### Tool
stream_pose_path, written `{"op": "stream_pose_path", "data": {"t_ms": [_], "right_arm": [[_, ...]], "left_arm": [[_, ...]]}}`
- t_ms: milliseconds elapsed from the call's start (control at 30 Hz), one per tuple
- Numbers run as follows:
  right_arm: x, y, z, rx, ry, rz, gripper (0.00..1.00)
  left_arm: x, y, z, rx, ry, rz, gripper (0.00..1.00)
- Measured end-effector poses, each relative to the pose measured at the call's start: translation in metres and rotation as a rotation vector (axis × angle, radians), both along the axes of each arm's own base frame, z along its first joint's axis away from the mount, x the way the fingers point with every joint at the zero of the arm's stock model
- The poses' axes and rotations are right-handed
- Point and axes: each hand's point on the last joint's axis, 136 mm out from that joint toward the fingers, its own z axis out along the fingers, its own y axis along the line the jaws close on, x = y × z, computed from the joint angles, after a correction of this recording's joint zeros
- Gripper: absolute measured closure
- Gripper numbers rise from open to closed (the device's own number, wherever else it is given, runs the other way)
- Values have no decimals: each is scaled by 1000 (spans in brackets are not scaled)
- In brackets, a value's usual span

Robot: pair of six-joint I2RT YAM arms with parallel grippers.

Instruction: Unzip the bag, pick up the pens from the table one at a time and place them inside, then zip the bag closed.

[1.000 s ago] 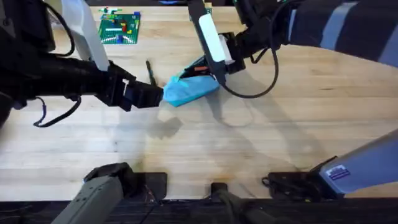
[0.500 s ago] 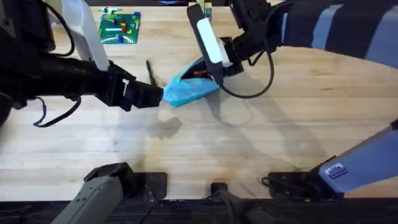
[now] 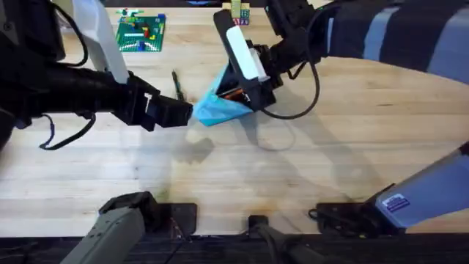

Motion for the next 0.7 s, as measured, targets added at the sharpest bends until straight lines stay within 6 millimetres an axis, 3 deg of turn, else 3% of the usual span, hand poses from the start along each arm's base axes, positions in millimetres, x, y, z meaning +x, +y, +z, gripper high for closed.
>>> {"op": "stream_pose_path", "data": {"t_ms": [33,67,500,700], "right_arm": [[1,0,1,2,-4,1,42],[1,1,1,3,-5,-1,15],[6,-5,0,-37,-5,-65,6],[13,-14,19,-46,-16,-199,6]], "left_arm": [[0,0,0,0,0,0,6],[0,0,0,0,0,0,6],[0,0,0,0,0,0,5],[0,0,0,0,0,0,5]]}}
